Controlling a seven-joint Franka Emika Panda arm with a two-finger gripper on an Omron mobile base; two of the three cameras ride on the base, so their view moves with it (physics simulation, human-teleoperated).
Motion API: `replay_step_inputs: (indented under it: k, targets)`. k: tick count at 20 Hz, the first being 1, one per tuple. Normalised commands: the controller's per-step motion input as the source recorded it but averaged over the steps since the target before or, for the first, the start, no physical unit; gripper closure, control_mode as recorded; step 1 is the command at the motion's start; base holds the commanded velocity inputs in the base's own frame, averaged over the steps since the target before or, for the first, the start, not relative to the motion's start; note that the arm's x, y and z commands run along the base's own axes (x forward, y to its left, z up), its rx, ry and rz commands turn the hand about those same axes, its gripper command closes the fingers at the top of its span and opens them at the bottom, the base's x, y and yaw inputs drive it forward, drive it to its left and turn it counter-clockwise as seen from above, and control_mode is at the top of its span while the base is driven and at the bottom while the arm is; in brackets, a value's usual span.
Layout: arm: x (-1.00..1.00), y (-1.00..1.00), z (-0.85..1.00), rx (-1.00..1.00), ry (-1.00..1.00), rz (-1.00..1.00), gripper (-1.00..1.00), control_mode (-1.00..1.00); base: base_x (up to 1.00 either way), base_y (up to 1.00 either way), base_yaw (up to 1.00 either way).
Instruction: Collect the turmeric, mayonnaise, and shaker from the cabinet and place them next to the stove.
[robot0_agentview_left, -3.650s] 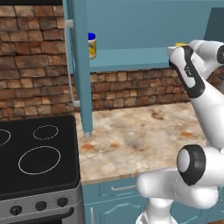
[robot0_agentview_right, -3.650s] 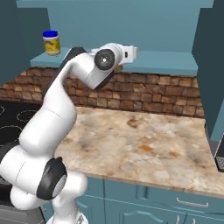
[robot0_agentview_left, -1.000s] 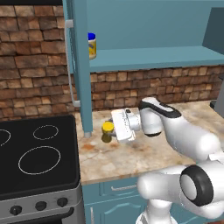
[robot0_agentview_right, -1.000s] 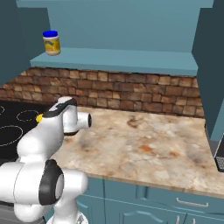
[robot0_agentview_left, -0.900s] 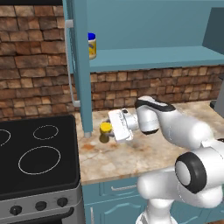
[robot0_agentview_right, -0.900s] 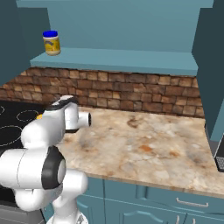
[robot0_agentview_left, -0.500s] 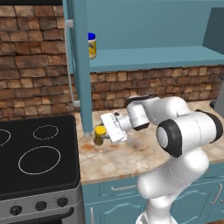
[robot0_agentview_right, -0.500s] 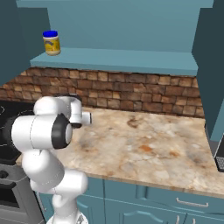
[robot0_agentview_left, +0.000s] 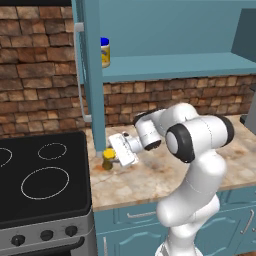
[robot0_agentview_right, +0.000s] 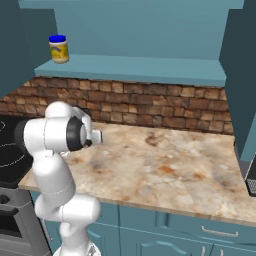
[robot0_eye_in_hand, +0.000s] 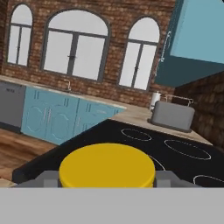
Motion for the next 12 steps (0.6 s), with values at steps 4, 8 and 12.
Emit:
replay_step_inputs:
  k: [4,8,12]
  targets:
    - [0.36,0.06,-0.25,-0.11,0.0,-0.03,1.0,-1.0,0.0,0.0,0.0]
    - [0.33,0.12,-0.19,-0.03,0.0,-0.01,1.0,-1.0,0.0,0.0,0.0]
    - [0.2,0.03,-0.3,0.0,0.04,0.0,1.0,-1.0,0.0,0.0,0.0]
